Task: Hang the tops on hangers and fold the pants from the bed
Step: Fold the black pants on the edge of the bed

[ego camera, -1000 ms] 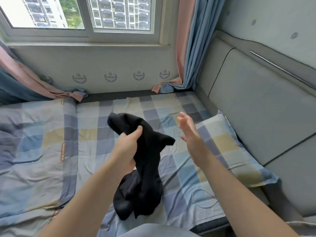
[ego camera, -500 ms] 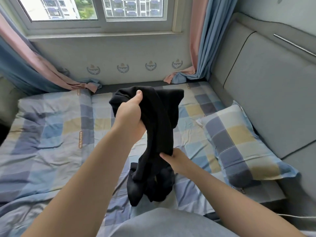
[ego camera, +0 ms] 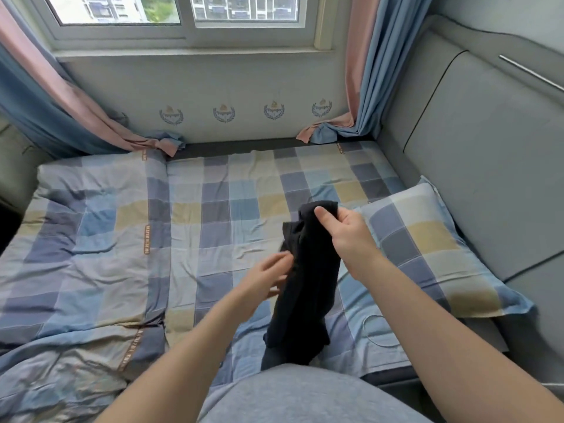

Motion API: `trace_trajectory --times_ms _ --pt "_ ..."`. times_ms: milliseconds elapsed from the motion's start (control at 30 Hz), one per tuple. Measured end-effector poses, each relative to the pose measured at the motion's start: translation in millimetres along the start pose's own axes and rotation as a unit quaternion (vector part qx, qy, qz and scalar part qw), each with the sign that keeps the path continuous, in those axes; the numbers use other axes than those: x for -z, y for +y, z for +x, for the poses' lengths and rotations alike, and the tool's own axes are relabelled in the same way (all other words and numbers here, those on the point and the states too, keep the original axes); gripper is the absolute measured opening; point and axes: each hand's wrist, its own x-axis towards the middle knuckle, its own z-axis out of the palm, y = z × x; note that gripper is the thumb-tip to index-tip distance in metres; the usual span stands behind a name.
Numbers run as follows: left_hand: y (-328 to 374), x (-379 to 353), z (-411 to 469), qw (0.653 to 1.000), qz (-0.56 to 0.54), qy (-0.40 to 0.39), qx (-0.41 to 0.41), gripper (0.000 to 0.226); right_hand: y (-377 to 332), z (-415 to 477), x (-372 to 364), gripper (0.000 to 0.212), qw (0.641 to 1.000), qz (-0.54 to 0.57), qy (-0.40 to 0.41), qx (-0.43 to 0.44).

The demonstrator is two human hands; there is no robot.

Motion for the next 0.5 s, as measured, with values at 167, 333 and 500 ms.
trace_trajectory --times_ms 167,333,500 --pt "-24 -22 -5 0.994 0.072 -0.082 -0.009 0.028 -17 -1 6 0.020 0.998 0.055 0.009 0.018" --pt "-21 -27 7 0.984 0.162 0.039 -0.060 0.012 -27 -1 12 0.022 0.995 0.098 0.017 0.006" --pt "-4 -9 14 0.984 0.116 0.118 -0.068 0.031 -14 -8 22 0.028 0.999 0.037 -0.029 -0.027"
